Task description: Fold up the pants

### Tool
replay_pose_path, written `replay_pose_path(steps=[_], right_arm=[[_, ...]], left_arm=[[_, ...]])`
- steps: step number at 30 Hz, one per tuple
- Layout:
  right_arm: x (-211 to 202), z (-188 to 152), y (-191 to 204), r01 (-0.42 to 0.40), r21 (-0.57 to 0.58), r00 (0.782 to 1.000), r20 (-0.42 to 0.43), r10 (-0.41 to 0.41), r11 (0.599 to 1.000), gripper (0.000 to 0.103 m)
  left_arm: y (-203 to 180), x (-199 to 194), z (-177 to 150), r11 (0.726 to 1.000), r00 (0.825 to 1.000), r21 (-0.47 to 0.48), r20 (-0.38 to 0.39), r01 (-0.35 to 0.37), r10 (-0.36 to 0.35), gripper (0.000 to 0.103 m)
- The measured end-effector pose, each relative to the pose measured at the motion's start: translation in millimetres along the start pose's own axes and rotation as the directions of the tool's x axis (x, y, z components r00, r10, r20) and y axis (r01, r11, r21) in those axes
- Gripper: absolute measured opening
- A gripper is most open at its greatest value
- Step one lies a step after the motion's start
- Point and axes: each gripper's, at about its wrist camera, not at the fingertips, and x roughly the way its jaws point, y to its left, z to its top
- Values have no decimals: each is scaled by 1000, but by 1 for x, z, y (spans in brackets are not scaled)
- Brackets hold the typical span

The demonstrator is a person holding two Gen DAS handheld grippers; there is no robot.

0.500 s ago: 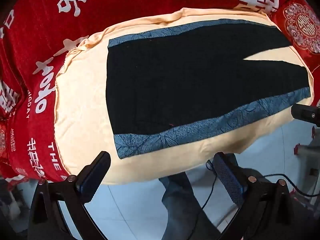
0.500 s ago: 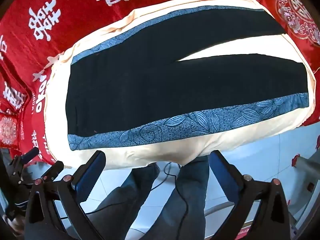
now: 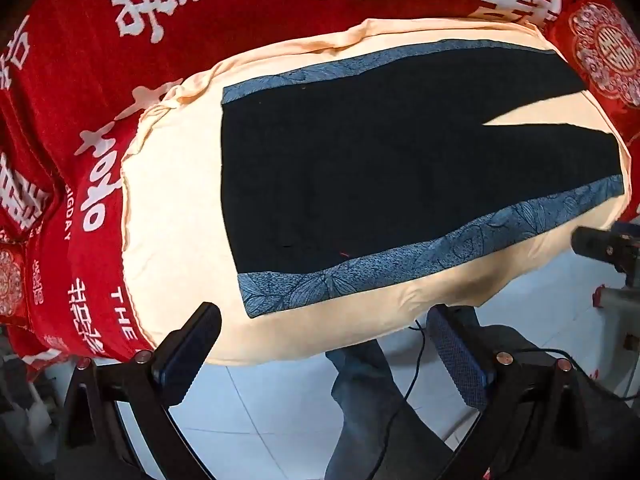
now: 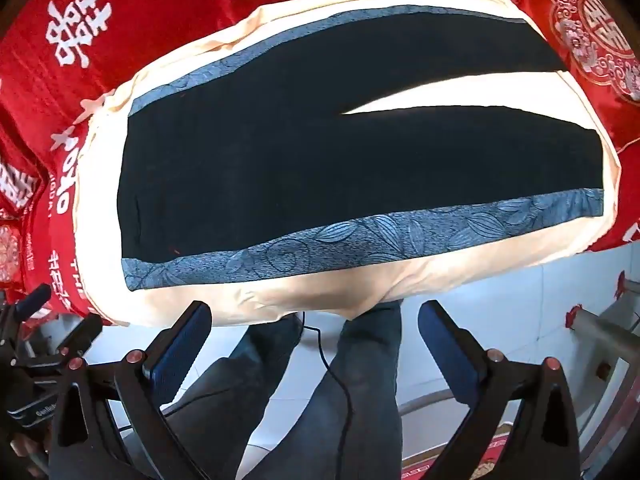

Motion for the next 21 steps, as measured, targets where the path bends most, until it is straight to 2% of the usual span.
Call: replay_pose_path(steps=[5, 8, 15, 21], right_arm=[[-8, 8, 0, 8, -16, 1000, 5, -8, 1000, 103], [-12, 11, 0, 18, -23, 1000, 11, -18, 1000, 103], [-15, 19, 1, 27, -30, 999, 19, -27, 999, 103], [-15, 21, 5, 33, -49, 999, 16, -32, 998, 103]], left_arm=[[9, 5, 12, 998, 999, -56, -23, 26, -28, 103], [12, 3, 14, 997, 1000, -69, -14, 18, -19, 103], [13, -1, 19, 998, 1000, -61, 10, 26, -25, 103], [11, -3, 23, 999, 1000, -52, 21, 4, -3, 103]])
